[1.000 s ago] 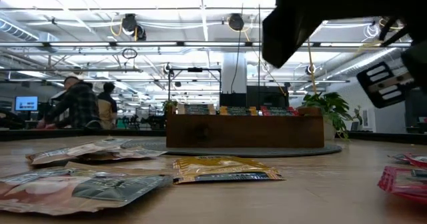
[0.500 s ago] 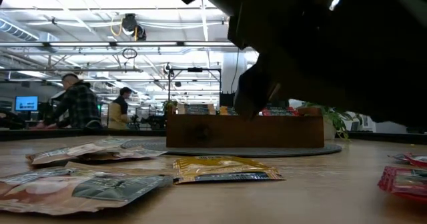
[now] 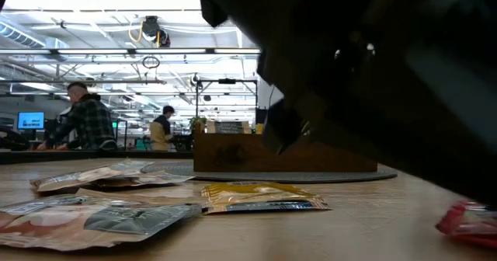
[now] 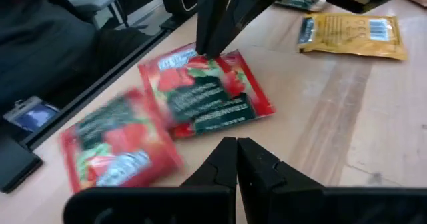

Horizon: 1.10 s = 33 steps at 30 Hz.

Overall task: Pick & Place Tea
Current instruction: Put the red tea bag into the right slot of the wooden organizer

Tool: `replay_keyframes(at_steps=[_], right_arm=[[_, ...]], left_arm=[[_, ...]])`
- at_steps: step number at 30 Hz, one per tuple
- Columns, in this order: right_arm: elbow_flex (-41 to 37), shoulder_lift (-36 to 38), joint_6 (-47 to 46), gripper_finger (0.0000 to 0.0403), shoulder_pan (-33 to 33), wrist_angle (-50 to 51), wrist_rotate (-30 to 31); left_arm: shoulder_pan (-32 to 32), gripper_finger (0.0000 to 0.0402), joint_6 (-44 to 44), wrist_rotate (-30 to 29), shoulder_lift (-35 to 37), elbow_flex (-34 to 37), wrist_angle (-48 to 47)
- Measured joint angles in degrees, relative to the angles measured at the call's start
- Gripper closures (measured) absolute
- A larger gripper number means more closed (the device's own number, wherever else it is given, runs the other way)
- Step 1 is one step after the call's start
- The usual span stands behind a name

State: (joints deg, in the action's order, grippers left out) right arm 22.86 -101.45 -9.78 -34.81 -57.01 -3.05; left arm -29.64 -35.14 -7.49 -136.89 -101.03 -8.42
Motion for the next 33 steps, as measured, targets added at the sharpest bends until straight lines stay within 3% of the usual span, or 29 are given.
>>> replay_keyframes(at_steps=[10, 21, 27, 33], right_arm=[[0.0, 0.2, 3.8, 0.0399, 0.0, -1.9, 0.1], [-0.1, 8.5, 4.4, 0.0395, -1.5, 2.6, 0.2], [0.7, 9.1, 8.3, 0.0395, -6.6, 3.5, -6.3], [1.5, 8.8, 9.8, 0.0394, -7.8, 4.7, 3.2]], left_arm=[[3.1, 0.0371, 0.3, -1.6, -1.0, -0.1, -0.6], [4.6, 0.0371, 1.3, -6.3, -1.0, -0.1, -3.3], [4.7, 0.0371, 1.7, -7.4, -1.1, 0.0, -3.3], [5.3, 0.0371, -0.4, -12.3, -1.1, 0.0, -3.9]])
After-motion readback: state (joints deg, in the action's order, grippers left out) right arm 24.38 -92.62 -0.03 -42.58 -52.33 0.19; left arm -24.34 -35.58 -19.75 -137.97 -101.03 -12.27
